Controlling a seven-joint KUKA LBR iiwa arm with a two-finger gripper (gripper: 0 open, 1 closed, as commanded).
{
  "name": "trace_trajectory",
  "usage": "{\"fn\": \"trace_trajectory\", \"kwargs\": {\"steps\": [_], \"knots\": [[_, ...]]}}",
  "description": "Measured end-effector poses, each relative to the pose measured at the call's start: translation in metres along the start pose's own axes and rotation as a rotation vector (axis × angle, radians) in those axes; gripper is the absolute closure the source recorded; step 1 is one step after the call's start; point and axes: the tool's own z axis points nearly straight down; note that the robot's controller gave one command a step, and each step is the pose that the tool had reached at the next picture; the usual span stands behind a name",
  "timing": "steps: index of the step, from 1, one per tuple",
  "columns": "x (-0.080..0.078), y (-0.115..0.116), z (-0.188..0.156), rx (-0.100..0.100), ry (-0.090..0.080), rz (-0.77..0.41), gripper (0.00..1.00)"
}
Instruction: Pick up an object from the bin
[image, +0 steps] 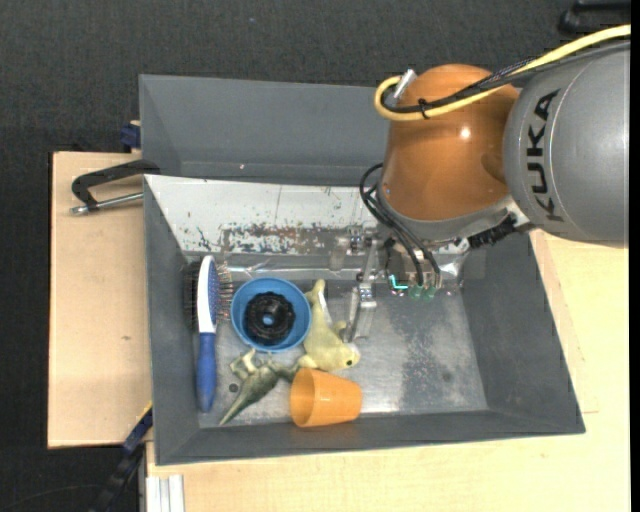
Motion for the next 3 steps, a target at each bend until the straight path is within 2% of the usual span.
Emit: {"fn": "trace_trajectory", "kwargs": {"steps": [1,2,3], "knots": [[0.000,0.005,0.143,-0.005,-0.044,0.059,0.00],[0.016,-0.006,0.136,-0.004,-0.017,0.257,0.00],[0.012,-0.013,0.130,-0.004,-0.012,0.507,0.00]]}}
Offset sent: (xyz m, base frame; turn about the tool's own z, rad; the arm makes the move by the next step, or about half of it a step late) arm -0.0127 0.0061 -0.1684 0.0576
